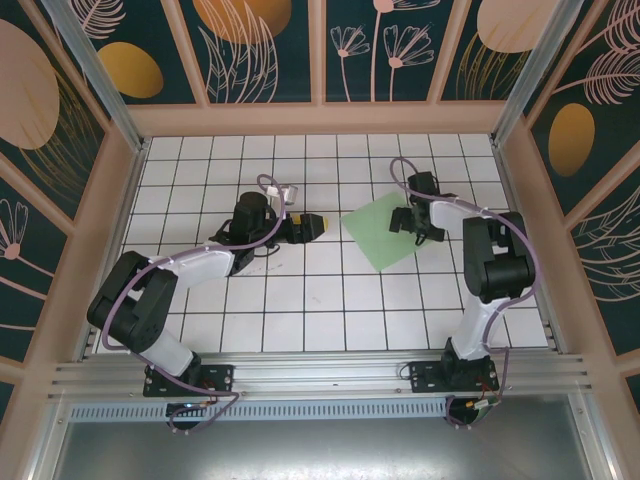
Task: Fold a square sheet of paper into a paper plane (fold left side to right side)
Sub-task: Pick up the square sheet of paper from the center of the table.
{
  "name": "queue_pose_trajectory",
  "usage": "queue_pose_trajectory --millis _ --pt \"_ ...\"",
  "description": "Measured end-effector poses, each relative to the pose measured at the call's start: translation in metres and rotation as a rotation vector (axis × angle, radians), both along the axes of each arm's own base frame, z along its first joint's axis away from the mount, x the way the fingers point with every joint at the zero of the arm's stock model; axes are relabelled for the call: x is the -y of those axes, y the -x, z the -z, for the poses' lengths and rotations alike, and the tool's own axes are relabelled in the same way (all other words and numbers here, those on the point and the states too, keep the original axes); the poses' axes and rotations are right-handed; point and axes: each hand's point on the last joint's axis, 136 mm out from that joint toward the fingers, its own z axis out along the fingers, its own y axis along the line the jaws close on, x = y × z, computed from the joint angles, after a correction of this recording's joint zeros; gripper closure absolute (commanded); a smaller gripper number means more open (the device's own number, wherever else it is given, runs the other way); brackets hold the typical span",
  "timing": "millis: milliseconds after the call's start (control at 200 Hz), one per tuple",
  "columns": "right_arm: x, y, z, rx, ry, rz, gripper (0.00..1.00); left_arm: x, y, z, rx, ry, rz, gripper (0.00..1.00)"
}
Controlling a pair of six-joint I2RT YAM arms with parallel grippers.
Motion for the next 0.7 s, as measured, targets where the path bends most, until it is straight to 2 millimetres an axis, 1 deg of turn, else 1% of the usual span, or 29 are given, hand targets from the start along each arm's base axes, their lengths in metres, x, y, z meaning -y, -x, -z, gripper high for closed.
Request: queue_pose_trajectory --millis 135,275,310,450,580,696 --pt "-0.019 -0.004 0.001 -0.007 0.02 -0.047 0.11 -0.002 -0.001 0.002 0.002 -0.014 -0.011 0.15" --pt "-0.027 -0.007 0.001 -0.011 0.026 -0.068 0.21 -0.005 -0.002 0.0 0.01 -0.026 -0.027 0.15" --pt "-0.028 -0.007 0.001 -0.011 0.025 -0.072 0.25 -0.006 -0.003 -0.002 0.014 -0.025 -0.032 0.15" --pt "-0.037 -0.008 0.0 -0.004 0.012 -0.1 0.47 -0.007 -0.003 -0.007 0.03 -0.023 -0.04 0.15" --pt "-0.048 -0.004 -0.002 0.004 -0.039 -0.138 0.56 -0.007 -0.004 -0.007 0.031 -0.025 -0.045 0.15" --pt "-0.062 0.011 -0.005 -0.01 -0.125 -0.186 0.66 -0.01 -0.006 -0.01 0.039 -0.03 -0.065 0.14"
